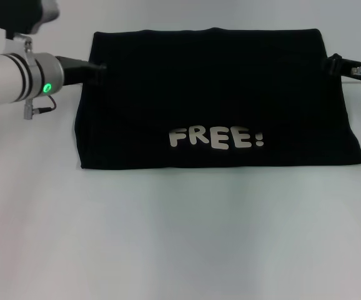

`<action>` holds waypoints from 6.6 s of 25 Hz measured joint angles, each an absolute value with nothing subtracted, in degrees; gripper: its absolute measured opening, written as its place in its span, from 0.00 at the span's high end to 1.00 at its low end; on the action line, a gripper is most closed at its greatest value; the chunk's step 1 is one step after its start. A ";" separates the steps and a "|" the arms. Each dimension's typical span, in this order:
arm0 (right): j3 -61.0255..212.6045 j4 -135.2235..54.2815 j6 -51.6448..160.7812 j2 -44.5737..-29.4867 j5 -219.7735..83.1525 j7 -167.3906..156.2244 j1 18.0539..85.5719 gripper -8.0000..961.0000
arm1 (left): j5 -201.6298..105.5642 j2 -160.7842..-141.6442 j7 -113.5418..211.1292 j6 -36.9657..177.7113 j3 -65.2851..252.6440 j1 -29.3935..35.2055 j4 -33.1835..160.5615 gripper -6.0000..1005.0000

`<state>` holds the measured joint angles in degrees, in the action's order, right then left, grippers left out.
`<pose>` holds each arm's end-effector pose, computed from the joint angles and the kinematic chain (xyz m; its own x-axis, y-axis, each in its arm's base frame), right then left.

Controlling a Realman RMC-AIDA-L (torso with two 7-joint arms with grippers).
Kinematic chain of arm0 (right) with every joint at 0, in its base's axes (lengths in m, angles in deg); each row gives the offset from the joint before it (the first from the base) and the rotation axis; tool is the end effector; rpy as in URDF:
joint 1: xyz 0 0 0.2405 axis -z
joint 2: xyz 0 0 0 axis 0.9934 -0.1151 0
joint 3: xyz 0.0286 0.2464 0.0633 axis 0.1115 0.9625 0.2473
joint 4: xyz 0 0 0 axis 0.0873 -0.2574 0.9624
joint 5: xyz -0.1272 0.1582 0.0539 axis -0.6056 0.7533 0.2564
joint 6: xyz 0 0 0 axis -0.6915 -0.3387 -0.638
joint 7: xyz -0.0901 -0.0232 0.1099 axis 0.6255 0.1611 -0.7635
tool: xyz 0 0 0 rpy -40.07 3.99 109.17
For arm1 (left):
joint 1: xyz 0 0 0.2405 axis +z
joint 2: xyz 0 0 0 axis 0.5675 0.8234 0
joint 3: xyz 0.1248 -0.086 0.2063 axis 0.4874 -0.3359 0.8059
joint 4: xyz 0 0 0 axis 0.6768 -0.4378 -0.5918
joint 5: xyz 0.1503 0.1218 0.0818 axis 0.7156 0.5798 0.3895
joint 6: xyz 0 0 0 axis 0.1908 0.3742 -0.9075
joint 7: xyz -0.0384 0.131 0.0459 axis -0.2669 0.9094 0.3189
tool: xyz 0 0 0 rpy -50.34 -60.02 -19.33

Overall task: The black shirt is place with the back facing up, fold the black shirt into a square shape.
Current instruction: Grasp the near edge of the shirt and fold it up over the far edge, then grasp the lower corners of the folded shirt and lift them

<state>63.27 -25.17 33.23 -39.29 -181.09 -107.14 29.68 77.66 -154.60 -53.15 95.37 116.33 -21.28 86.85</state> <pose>0.2642 0.4888 0.0315 0.4768 -0.5224 -0.7069 -0.8647 -0.1342 -0.4841 -0.2290 0.4923 0.0109 0.7382 0.4911 0.4625 0.6582 -0.3738 -0.6535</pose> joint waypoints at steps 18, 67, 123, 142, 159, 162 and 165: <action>63.37 -22.62 30.39 -38.70 -174.03 -107.06 31.78 0.38 | 77.61 -155.33 -59.44 87.16 117.61 -20.52 87.58 0.34; 54.85 -13.64 -10.40 -38.99 -174.10 -102.70 44.47 0.03 | 69.50 -155.93 -68.36 121.60 124.48 -0.26 98.92 0.11; 55.04 -11.95 -8.79 -39.04 -174.13 -102.93 44.17 0.05 | 72.35 -155.77 -68.68 117.33 129.25 -2.18 98.05 0.93; 54.73 -11.96 -5.94 -36.31 -174.61 -108.40 47.92 0.05 | 72.66 -155.07 -69.73 120.67 129.25 -0.69 101.24 0.99; 54.91 -11.96 -5.57 -36.48 -175.06 -108.94 47.69 0.05 | 72.82 -155.52 -70.56 120.21 128.76 -0.89 101.03 0.90; 54.76 -11.96 -5.55 -36.61 -175.01 -108.94 47.51 0.05 | 73.01 -155.76 -70.58 118.98 128.74 -0.87 100.70 0.84; 54.70 -11.96 -5.53 -36.76 -175.03 -108.94 47.44 0.05 | 73.15 -155.84 -70.59 118.16 128.84 -1.17 99.63 0.74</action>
<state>54.70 -11.96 -5.53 -36.76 -175.03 -108.94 47.44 73.15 -155.84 -70.59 118.16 128.84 -1.17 99.63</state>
